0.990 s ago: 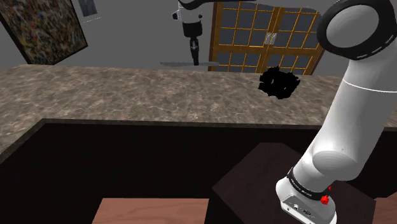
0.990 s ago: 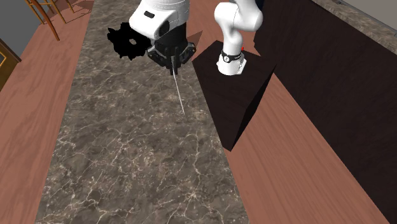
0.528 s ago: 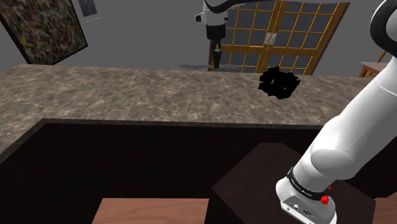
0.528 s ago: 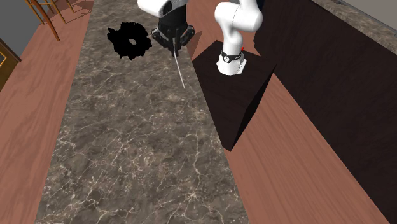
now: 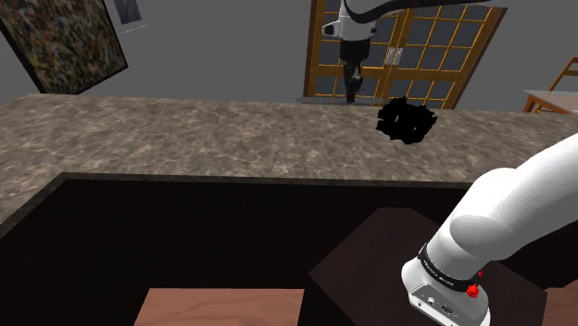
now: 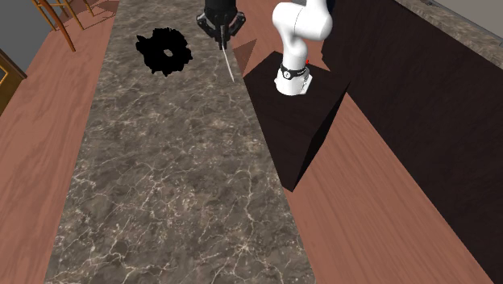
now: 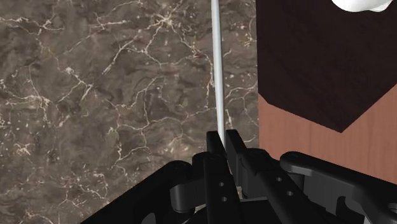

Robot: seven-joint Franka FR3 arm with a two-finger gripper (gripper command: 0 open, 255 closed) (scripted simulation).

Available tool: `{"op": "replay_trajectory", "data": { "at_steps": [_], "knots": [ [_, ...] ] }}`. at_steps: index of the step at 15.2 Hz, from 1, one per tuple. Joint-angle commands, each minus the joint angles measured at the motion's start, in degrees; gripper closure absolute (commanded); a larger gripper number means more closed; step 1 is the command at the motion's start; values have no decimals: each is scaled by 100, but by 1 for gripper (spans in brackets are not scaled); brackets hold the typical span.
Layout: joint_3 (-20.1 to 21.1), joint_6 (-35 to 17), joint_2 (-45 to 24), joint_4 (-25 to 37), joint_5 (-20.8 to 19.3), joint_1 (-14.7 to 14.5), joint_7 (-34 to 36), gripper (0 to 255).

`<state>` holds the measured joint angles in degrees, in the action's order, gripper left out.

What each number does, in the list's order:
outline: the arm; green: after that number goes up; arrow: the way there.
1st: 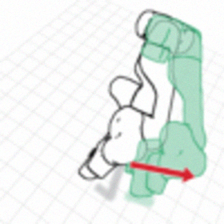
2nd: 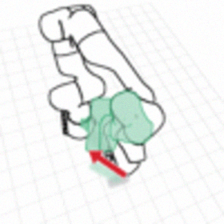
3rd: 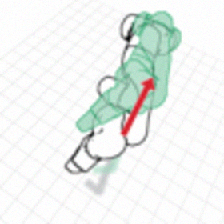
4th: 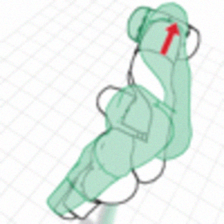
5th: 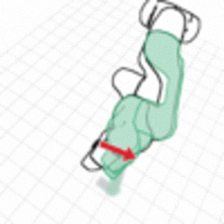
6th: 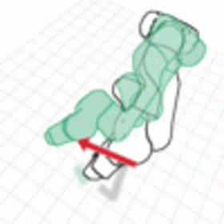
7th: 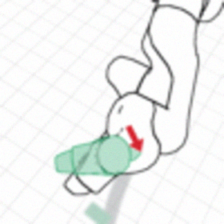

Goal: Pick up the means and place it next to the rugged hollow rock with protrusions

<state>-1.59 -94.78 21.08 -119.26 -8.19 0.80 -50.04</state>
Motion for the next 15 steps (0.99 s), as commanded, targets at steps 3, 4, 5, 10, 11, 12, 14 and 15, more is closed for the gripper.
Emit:
{"op": "replay_trajectory", "data": {
  "at_steps": [3,4,5,10,11,12,14,15],
  "knots": [
    [-265,10,698,-632,-160,160,-376,255],
    [-333,30,863,-763,-209,203,-471,255],
    [-403,53,1025,-887,-261,246,-566,255],
    [-779,206,1795,-1410,-576,489,-1072,255],
    [-860,243,1938,-1496,-649,543,-1179,255],
    [-944,282,2078,-1574,-726,597,-1288,255],
    [-1114,361,2345,-1712,-886,714,-1514,255],
    [-1203,402,2471,-1771,-971,773,-1631,255]
  ]
}}
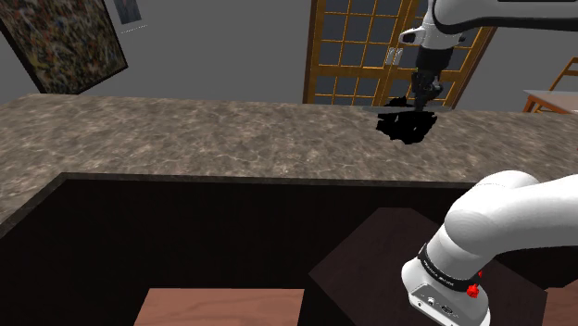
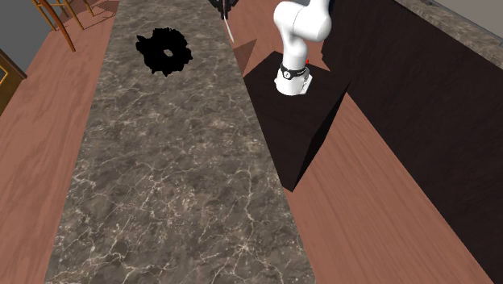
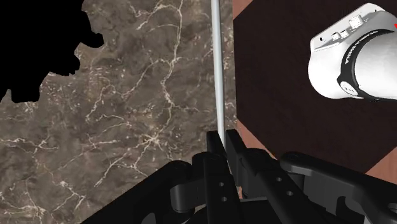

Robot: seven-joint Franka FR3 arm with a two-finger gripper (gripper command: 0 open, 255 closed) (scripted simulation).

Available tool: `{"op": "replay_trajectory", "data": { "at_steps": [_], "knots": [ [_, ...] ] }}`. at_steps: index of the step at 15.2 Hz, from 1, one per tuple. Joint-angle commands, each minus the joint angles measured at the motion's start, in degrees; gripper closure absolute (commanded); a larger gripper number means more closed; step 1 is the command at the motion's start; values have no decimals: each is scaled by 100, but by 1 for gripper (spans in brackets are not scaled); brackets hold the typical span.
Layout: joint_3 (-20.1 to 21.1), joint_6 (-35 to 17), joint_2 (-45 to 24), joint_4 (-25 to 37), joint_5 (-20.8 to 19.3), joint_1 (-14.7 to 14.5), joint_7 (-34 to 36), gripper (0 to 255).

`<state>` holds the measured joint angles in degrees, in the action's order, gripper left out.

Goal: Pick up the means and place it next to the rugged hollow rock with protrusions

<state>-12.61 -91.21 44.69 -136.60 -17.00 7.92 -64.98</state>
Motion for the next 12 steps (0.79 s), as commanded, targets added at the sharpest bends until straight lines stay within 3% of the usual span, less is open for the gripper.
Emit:
{"op": "replay_trajectory", "data": {
  "at_steps": [1,9,12],
  "knots": [
    [-193,86,231,-89,-178,121,-256,255],
    [-993,383,996,-270,-951,618,-1279,255],
    [-1075,271,1066,-439,-1031,657,-1299,255]
  ]
}}
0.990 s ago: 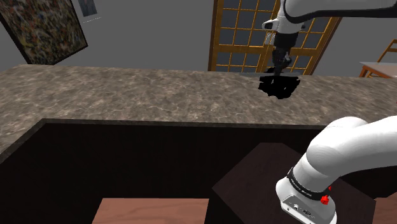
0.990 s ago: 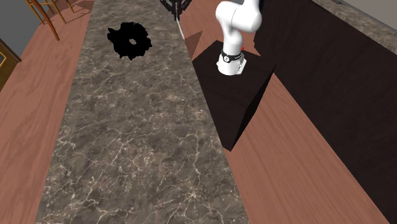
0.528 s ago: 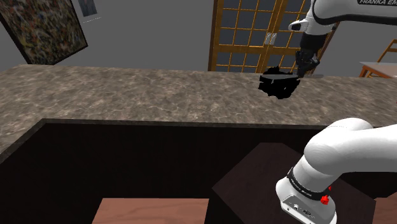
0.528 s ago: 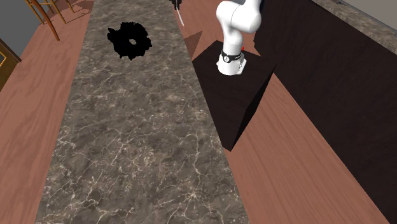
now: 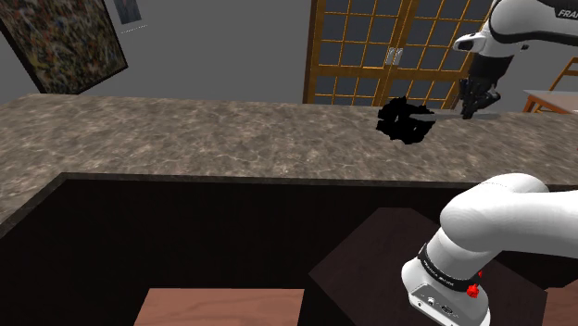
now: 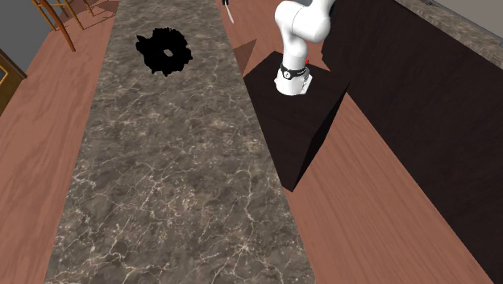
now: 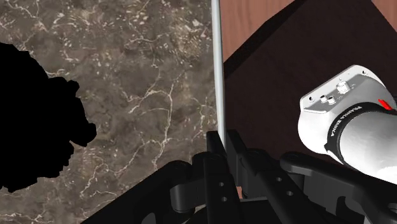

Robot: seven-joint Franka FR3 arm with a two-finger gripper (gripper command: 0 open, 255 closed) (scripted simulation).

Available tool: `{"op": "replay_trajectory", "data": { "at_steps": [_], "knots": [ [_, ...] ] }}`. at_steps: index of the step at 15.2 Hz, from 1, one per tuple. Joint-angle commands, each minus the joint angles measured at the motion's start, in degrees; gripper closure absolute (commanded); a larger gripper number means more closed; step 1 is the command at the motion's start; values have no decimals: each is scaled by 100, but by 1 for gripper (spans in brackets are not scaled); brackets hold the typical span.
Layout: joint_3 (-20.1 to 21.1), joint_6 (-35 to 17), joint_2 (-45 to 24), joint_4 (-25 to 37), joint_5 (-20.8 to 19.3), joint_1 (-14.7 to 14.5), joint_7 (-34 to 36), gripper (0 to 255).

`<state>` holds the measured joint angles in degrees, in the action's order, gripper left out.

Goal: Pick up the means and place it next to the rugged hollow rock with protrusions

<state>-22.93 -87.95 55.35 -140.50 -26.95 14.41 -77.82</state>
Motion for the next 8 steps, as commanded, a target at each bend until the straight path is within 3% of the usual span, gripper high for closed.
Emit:
{"op": "replay_trajectory", "data": {
  "at_steps": [1,8],
  "knots": [
    [-66,-118,22,-133,-58,18,0,255],
    [-243,-564,138,-700,-233,89,93,255]
  ]
}}
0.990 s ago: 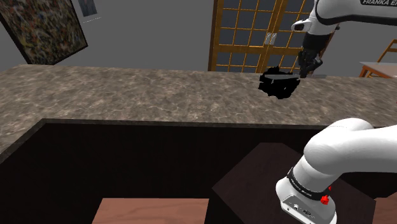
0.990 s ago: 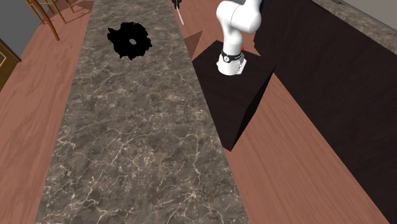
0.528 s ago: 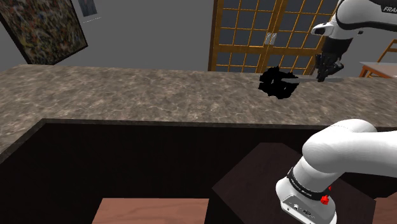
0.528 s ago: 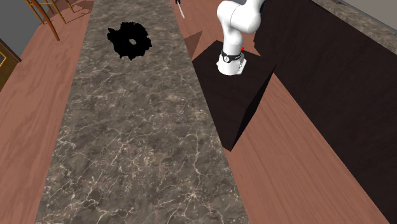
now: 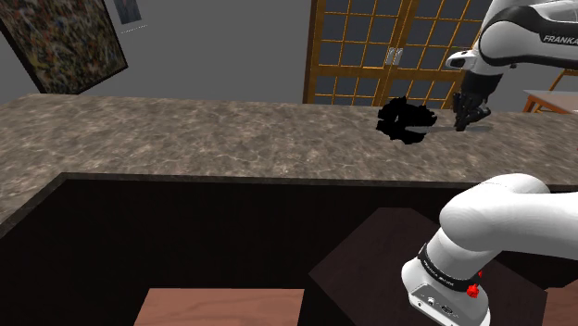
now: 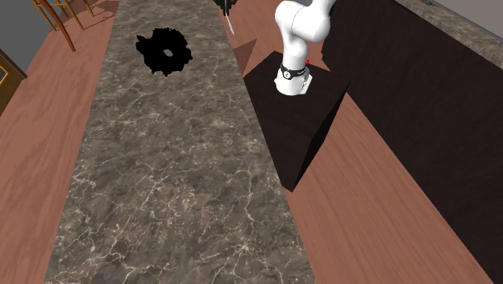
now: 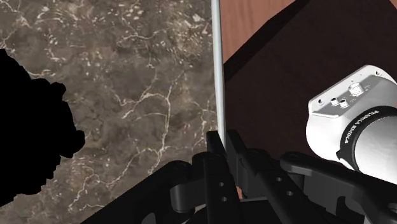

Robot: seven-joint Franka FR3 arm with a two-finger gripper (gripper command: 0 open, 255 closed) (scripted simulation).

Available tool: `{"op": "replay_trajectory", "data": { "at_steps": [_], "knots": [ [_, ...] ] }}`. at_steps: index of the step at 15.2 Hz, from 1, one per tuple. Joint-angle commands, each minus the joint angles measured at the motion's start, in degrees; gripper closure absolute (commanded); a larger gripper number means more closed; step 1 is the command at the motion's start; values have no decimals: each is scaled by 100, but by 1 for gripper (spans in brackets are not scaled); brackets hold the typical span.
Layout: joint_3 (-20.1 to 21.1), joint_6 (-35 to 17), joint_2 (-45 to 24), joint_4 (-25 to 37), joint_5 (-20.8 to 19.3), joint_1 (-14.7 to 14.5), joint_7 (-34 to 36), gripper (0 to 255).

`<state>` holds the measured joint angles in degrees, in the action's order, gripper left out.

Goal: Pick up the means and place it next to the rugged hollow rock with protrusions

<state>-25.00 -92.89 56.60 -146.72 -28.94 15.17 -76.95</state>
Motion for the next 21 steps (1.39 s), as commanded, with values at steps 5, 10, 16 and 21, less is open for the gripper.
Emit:
{"op": "replay_trajectory", "data": {
  "at_steps": [5,10,16,21],
  "knots": [
    [-182,-404,54,-458,-180,69,72,255],
    [-345,-755,56,-817,-345,129,139,255],
    [-566,-1207,-5,-1218,-571,203,224,255],
    [-772,-1616,-120,-1522,-786,265,301,255]
  ]
}}
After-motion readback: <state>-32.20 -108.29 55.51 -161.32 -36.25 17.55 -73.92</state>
